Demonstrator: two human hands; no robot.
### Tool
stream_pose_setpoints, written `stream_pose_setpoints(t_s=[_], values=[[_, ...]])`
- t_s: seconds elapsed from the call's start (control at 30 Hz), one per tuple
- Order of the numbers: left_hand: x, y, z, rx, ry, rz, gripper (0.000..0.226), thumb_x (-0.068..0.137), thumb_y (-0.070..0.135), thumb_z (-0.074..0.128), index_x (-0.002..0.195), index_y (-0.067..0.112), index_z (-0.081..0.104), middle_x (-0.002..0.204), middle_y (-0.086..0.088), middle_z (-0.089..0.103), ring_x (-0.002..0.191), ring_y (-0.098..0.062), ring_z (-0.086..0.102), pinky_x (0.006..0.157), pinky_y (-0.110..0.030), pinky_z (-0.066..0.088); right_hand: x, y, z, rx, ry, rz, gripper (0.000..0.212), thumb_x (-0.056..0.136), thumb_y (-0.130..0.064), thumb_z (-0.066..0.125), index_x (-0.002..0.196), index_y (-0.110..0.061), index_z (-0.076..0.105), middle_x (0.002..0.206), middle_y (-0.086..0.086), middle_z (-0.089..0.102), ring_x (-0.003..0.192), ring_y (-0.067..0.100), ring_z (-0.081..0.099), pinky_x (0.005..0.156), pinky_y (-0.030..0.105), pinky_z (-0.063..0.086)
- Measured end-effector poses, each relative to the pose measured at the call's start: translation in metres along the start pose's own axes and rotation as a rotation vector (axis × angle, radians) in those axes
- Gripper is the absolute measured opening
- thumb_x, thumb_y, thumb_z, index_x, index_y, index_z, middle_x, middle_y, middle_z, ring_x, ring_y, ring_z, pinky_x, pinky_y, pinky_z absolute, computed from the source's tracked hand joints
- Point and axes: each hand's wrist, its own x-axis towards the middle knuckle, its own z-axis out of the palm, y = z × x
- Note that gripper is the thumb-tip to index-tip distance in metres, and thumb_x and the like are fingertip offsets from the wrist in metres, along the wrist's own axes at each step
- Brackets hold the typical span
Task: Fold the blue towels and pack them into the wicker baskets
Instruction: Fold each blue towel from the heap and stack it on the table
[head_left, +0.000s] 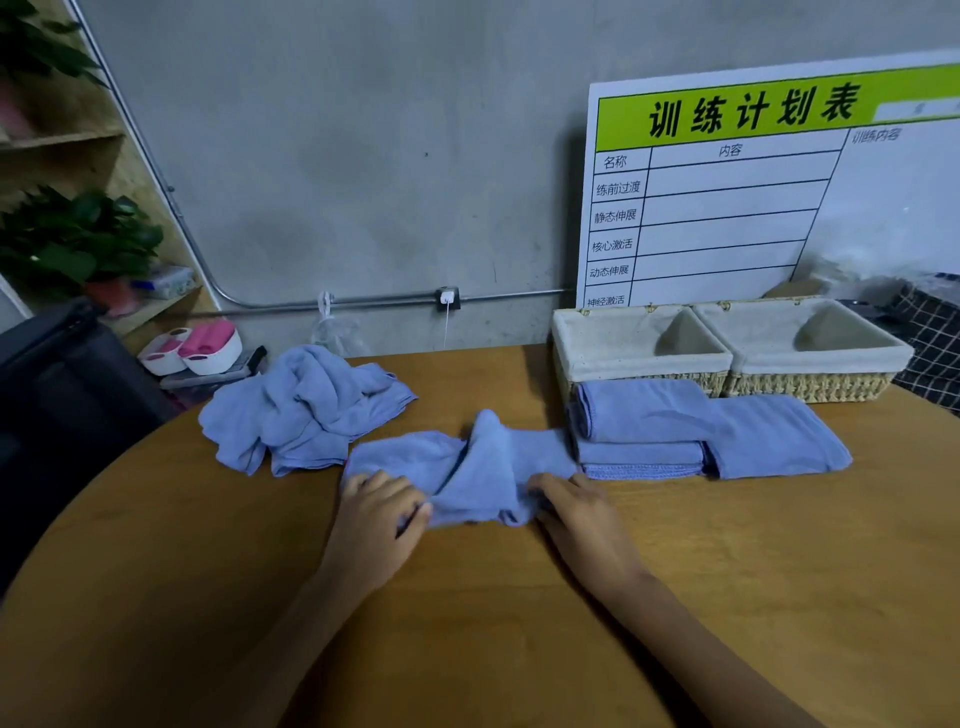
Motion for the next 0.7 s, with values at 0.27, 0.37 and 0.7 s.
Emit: stream_pose_setpoints(t_s=[0.27,0.37,0.7], values=[[-0.042,0.005,-0.052,-0.095,0.045,0.053,0.044,0.107,0.035,0.036,0.067,0.019,0.045,0.063,0.009,0.039,0.058,-0.01,0.038,0.057,-0.033,0.037,-0.032,-0.005,-0.045,0.245,-0.049,0.039,0.011,0.099,-0.022,0.061,0.092,-0.029,0.068,0.092,-0.021,0.068,0.087,0.001,0.06,0.076,0.027,0.048],[-0.024,0.013,-0.066,-0.191,0.092,-0.141,0.045,0.106,0.051,0.031,0.072,0.025,0.046,0.058,0.01,0.043,0.053,-0.01,0.044,0.051,-0.026,0.037,-0.015,-0.016,-0.062,0.296,0.01,0.099,0.016,0.098,-0.022,0.061,0.086,-0.03,0.065,0.083,-0.021,0.065,0.081,0.001,0.06,0.068,0.021,0.042],[0.02,-0.02,-0.095,-0.123,-0.386,-0.104,0.07,0.087,0.078,0.028,0.059,0.016,0.046,0.059,0.0,0.05,0.057,-0.012,0.047,0.054,-0.024,0.031,0.036,-0.041,-0.094,0.296,-0.295,0.028,0.015,0.096,-0.031,0.063,0.084,-0.029,0.072,0.083,-0.007,0.072,0.079,0.013,0.067,0.076,0.038,0.053]])
